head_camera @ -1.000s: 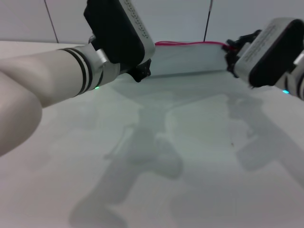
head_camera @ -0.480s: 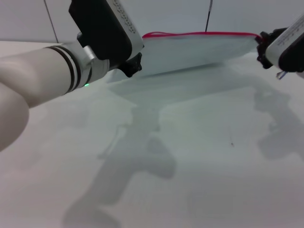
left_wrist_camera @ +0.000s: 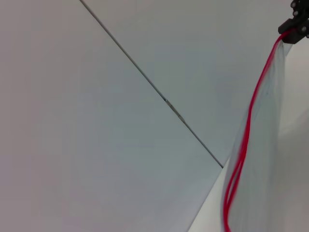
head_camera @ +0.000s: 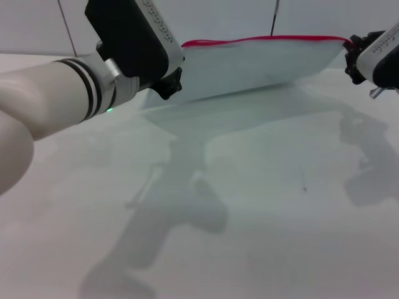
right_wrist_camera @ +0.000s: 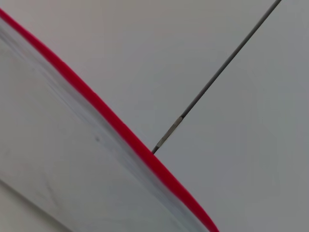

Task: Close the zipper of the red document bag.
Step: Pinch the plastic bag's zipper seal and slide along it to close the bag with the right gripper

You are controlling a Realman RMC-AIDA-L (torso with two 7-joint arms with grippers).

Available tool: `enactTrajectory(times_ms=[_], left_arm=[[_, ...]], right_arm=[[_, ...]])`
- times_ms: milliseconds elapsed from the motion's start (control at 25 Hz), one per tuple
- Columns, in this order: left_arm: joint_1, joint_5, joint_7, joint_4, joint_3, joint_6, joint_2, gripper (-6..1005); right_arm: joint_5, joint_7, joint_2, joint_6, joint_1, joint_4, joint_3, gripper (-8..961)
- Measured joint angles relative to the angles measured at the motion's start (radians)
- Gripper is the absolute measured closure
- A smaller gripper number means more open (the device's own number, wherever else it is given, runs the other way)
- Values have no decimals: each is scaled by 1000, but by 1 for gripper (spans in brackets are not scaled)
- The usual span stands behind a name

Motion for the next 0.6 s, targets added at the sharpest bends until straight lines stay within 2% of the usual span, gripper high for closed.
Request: enactTrajectory(times_ms=[600], left_arm=[[-4,0,1,-10,0,-17,-1,944]], right_arm=[[-2,-1,0,6,-2,0,1,788]])
